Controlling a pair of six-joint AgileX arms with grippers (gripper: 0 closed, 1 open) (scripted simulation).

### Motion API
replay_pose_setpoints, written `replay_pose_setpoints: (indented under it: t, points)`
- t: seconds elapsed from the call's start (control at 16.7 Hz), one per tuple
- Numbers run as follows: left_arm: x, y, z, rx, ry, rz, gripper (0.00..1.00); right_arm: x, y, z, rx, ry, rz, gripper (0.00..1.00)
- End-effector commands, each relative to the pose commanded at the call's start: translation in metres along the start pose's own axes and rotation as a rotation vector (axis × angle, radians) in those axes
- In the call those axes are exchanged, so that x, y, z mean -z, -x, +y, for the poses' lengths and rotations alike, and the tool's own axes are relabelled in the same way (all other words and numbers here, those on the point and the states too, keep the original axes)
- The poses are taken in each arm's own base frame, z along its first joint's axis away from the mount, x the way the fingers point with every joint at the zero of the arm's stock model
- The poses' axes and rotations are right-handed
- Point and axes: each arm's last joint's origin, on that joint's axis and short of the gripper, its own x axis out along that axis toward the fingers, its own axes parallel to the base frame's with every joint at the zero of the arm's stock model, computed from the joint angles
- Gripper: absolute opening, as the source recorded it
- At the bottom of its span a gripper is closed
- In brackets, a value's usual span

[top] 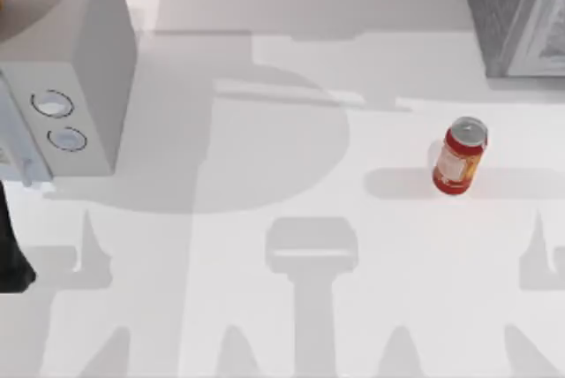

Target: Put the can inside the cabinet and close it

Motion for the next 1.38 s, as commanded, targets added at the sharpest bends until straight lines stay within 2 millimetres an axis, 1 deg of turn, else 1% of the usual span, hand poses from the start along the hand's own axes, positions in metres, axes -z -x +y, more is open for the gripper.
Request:
replay_pose_setpoints:
  t: [0.24,0.48,0.66,0.9,1.02,1.14,1.38]
  points:
    - [0.0,0.0,0.0,0.0,0.0,0.0,1.0,-0.001,-0.002,0.001,0.001,-0.001,0.005,1.0]
    - [0.0,0.0,0.0,0.0,0.0,0.0,1.0,-0.006,-0.012,0.004,0.009,-0.009,0.029,1.0]
    - [0.0,0.0,0.0,0.0,0.0,0.0,1.0,-0.01,-0.027,0.009,0.021,-0.016,0.052,1.0]
    - [0.0,0.0,0.0,0.0,0.0,0.0,1.0,-0.011,-0.056,0.024,0.033,-0.02,0.083,1.0]
    - [0.0,0.0,0.0,0.0,0.0,0.0,1.0,-0.006,-0.073,0.034,0.036,-0.019,0.096,1.0]
    - [0.0,0.0,0.0,0.0,0.0,0.0,1.0,0.003,-0.089,0.048,0.038,-0.017,0.107,1.0]
    - [0.0,0.0,0.0,0.0,0.0,0.0,1.0,0.033,-0.115,0.078,0.036,-0.01,0.119,1.0]
